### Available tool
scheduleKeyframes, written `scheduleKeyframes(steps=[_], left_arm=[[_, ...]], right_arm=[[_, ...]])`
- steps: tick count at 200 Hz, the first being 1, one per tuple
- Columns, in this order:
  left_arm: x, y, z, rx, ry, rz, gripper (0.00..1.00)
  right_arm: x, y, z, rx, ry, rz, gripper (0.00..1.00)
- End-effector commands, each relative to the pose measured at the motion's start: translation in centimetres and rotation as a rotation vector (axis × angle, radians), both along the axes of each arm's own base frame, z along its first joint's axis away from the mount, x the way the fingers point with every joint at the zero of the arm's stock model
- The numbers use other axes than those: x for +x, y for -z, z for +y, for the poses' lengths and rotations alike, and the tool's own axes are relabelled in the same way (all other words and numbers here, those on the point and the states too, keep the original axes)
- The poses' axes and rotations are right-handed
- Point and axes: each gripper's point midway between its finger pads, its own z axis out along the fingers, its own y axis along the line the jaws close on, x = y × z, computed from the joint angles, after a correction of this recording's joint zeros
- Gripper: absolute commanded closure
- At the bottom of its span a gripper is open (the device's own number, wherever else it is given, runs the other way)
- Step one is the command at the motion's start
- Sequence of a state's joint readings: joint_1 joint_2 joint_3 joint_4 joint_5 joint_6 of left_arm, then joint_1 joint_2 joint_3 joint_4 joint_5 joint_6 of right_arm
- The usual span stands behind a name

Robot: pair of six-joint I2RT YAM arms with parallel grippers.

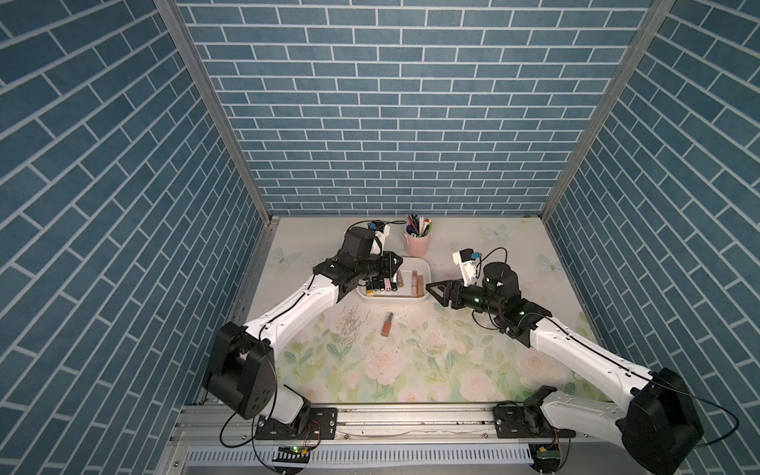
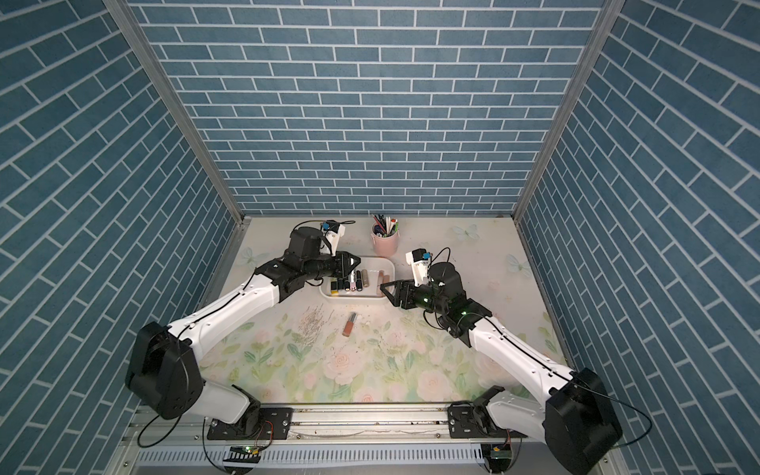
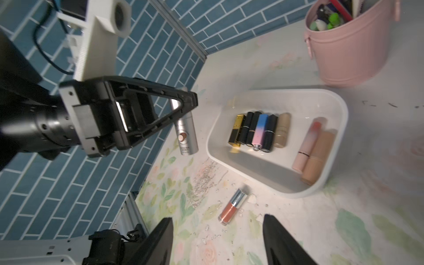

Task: Put the lipstick into the storage box
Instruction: Place the lipstick in the storage box.

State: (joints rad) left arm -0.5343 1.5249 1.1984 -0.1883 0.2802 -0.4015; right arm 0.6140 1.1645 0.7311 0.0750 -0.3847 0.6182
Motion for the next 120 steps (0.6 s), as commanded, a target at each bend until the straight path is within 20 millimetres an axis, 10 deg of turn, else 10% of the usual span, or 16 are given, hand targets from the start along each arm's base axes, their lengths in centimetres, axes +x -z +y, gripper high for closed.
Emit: scheduleKeyframes(steps=[1, 120], left_arm=[[1.4, 1.1, -0.1, 0.122, -0.036, -0.014, 0.92], [7.2, 9.4, -4.7, 0.179, -0.046, 0.086, 0.92]], right_arm=[[1.0, 2.2, -1.6, -0.145, 0.062, 0.013, 0.34], [1.1, 6.3, -3.4, -0.348, 0.076, 0.055, 0.34]])
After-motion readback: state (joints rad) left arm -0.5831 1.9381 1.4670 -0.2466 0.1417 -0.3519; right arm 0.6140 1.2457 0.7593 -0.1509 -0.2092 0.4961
